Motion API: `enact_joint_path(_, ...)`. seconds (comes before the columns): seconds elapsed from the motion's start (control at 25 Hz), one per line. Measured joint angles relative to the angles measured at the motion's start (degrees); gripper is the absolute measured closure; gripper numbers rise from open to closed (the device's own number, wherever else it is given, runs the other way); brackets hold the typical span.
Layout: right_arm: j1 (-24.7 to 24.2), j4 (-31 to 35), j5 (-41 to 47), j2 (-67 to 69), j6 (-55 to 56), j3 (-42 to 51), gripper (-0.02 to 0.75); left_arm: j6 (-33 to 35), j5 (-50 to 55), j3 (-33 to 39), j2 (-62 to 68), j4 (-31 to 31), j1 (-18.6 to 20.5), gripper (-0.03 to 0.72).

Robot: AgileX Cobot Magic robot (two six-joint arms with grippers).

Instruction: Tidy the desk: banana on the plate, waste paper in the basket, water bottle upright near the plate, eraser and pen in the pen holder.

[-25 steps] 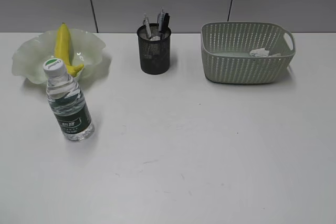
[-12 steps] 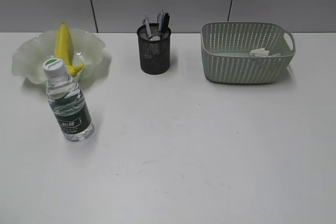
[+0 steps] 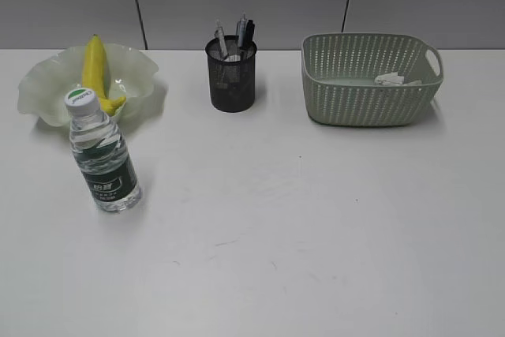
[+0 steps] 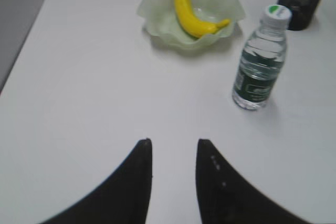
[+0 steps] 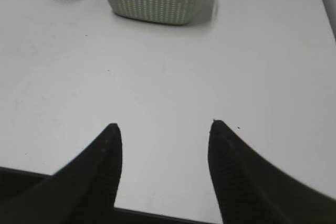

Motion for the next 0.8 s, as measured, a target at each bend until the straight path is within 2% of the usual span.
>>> enact_joint_path(0.08, -3.51, 0.0, 0.0, 0.0, 0.0, 0.0, 0.314, 0.0, 0.0, 0.0, 0.0, 0.0, 3.07, 0.469)
enact_joint_path(0.24, -5.32, 0.0, 0.0, 0.0, 0.0, 0.0, 0.314, 0.0, -0.21, 0.0, -1.66, 0.0, 5.98, 0.469)
enact_joint_path(0.8, -6.89, -0.06, -0.04, 0.0, 0.0, 0.0, 0.314, 0.0, -0.38, 0.11, -4.1, -0.05, 6.48, 0.469)
